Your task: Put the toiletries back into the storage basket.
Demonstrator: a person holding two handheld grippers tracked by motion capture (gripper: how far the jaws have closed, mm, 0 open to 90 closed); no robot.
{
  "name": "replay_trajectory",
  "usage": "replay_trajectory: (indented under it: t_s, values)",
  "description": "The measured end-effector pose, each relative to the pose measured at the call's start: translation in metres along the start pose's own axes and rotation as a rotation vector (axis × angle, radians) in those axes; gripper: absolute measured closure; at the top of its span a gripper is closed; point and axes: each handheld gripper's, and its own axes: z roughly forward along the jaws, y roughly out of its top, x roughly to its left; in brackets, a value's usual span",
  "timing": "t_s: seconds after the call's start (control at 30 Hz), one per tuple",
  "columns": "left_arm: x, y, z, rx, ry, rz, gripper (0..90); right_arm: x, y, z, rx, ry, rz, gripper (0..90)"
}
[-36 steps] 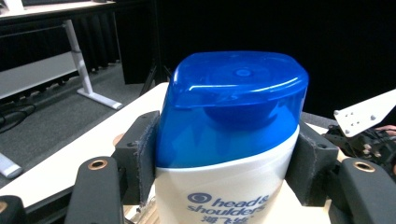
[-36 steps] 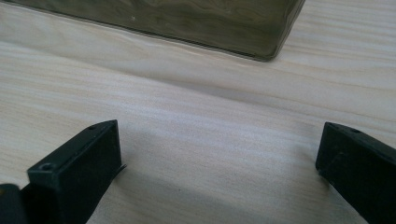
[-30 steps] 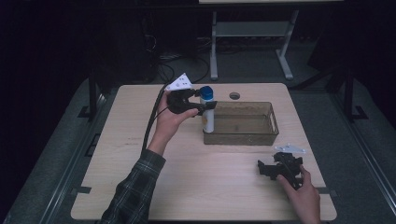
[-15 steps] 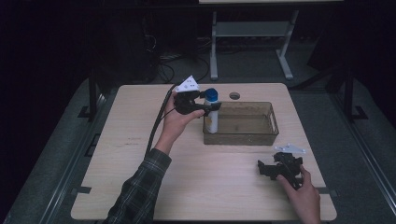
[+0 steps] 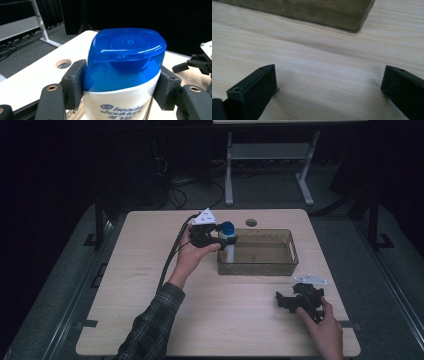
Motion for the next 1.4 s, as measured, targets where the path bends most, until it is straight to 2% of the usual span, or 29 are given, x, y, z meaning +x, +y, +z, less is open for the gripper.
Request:
replay_trajectory:
  t_s: [0.57,0.73,1.03,1.23,1.4]
  values:
    - [0.0,-0.022,0.01,0.059,0.002,-0.011,34.8,0.0,0.0,0.0,-0.001,-0.002,-0.003,0.0]
    - [0.001,-0.024,0.009,0.052,0.0,-0.013,34.8,0.0,0.0,0.0,0.0,-0.001,-0.003,0.0]
    - [-0.005,-0.023,0.01,0.063,-0.013,0.01,33.6,0.0,0.0,0.0,-0.001,-0.001,-0.003,0.0]
    - [-0.009,-0.023,0.014,0.064,-0.026,0.012,26.9,0.0,0.0,0.0,-0.001,-0.001,-0.003,0.0]
    - [-0.009,-0.023,0.012,0.053,-0.037,0.005,25.7,0.0,0.0,0.0,0.0,-0.001,-0.003,0.0]
